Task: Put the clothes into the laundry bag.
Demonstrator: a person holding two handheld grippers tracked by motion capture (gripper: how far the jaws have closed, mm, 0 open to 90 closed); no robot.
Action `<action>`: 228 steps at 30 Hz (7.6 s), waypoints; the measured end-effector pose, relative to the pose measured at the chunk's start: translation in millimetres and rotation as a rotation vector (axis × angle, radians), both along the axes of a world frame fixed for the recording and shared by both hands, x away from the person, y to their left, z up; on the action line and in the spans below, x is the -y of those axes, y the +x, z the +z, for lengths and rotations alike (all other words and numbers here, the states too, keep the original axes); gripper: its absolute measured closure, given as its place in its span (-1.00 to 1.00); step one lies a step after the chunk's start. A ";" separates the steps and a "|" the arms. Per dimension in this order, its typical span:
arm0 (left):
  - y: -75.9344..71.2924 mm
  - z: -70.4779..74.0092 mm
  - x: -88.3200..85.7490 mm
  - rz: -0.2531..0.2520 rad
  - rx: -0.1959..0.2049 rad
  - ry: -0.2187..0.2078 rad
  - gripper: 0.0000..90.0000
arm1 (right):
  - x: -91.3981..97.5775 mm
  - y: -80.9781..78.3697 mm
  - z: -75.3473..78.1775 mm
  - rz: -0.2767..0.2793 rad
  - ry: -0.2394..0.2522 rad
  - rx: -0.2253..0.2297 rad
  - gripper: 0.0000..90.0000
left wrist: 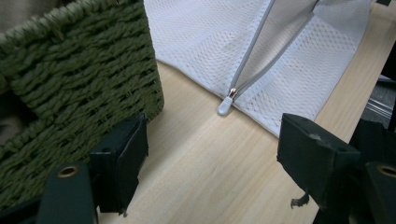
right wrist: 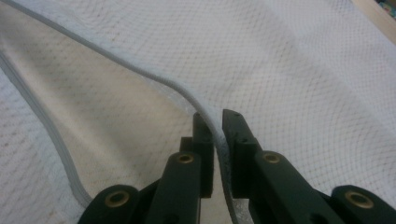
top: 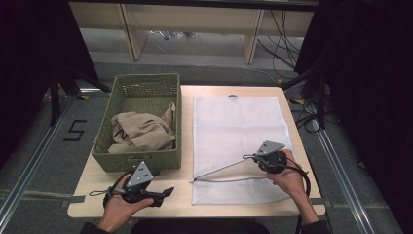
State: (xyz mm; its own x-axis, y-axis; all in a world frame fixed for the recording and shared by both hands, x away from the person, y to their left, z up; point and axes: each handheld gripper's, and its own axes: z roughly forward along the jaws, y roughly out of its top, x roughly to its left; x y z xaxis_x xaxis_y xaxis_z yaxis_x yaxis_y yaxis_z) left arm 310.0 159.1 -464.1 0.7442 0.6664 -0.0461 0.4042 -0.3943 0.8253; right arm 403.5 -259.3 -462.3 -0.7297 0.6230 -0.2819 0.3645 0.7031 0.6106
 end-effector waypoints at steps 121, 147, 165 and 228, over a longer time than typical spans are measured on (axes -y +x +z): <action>225.0 -14.7 -44.4 0.163 -0.291 0.431 0.26 | -1.9 11.0 15.5 0.025 -0.010 -0.020 0.88; 182.9 78.3 -74.3 0.236 -0.115 0.042 0.53 | -0.1 11.9 18.8 0.017 0.005 -0.008 0.94; 121.7 161.0 -66.3 0.083 -0.050 -0.187 0.53 | 6.8 19.9 39.0 -0.007 0.075 0.010 0.98; 101.4 22.8 176.2 -0.252 -0.315 0.040 0.43 | 4.7 19.0 66.1 0.005 0.189 0.048 1.00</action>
State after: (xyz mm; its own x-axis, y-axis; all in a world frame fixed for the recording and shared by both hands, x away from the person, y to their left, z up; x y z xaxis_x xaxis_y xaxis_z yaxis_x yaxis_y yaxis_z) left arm 411.4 -17.1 -441.3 0.8381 0.4709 -0.2755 0.5214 -0.5428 0.6584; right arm 422.5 -264.0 -396.2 -0.7212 0.6648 -0.1946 0.3290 0.5760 0.7483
